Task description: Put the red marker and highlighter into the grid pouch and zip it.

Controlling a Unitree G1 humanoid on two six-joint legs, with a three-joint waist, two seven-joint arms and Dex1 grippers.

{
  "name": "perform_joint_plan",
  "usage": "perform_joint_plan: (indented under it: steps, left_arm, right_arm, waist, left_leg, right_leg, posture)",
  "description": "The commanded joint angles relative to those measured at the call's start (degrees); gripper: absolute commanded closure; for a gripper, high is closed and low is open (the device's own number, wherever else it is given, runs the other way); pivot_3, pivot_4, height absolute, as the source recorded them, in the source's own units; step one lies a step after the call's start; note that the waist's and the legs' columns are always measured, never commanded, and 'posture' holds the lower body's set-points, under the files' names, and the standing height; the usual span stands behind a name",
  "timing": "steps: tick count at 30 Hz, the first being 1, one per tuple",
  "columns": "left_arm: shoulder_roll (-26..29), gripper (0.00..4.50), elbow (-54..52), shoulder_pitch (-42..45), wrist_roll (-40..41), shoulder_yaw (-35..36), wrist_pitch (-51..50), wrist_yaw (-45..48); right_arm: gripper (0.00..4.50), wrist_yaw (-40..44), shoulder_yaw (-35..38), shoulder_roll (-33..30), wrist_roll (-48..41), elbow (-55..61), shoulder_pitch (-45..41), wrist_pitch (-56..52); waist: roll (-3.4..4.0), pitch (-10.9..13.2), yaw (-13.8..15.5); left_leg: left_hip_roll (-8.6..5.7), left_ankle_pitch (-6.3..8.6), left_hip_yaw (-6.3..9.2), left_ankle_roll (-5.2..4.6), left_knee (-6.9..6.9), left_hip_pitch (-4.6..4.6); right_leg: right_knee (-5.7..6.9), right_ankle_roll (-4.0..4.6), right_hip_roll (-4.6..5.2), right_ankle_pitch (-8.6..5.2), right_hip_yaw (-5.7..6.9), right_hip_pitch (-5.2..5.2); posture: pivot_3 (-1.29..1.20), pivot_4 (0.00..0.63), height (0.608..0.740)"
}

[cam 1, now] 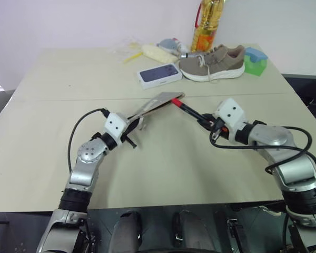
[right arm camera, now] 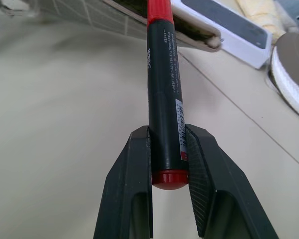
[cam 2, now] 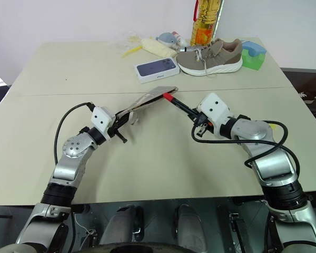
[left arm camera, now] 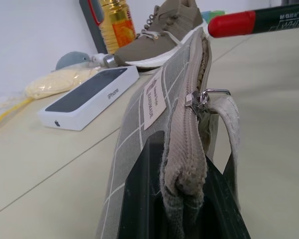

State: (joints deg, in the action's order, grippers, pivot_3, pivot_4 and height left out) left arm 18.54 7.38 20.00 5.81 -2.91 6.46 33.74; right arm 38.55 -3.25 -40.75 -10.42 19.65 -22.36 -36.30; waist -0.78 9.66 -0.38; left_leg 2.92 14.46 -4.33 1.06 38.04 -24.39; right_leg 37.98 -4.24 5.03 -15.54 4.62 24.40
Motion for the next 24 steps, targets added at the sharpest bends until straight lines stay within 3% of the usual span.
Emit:
perform_joint_plan:
  steps: [1, 12, 24]
  left_arm:
    - [-0.10, 4.50, -1.85, 0.19, 1.69, 0.71, 0.75, 0.58]
    - [0.53, 4.50, -3.56, -0.64, 2.42, -0.68, 1.55, 4.08]
    - [4.62, 4.50, -6.03, -1.53, 1.31, -6.15, 3.99, 12.82]
  right_arm:
    - [4.11, 0.28, 0.46, -0.37, 0.48, 0.13, -1.64, 1.13]
    - [4.11, 2.31, -1.81, -2.64, 3.93, -0.15, -2.08, 3.02]
    - [4.11, 11.10, -9.63, -13.97, 16.01, 1.91, -1.85, 17.09]
  waist:
    - [0.00, 0.00, 0.00]
    - [0.00, 0.00, -0.02]
    - [0.00, 0.00, -0.04]
  left_leg:
    - [0.00, 0.00, 0.00, 0.00, 0.00, 0.00]
    - [0.00, 0.00, 0.00, 0.00, 0.00, 0.00]
    - [0.00, 0.00, 0.00, 0.00, 0.01, 0.01]
  right_leg:
    - [0.00, 0.00, 0.00, 0.00, 0.00, 0.00]
    - [0.00, 0.00, 0.00, 0.00, 0.00, 0.00]
    - [-0.01, 0.00, -0.01, 0.00, 0.00, 0.00]
  posture:
    - [0.00, 0.150, 0.724]
    - [0.00, 0.150, 0.724]
    - [0.00, 0.150, 0.724]
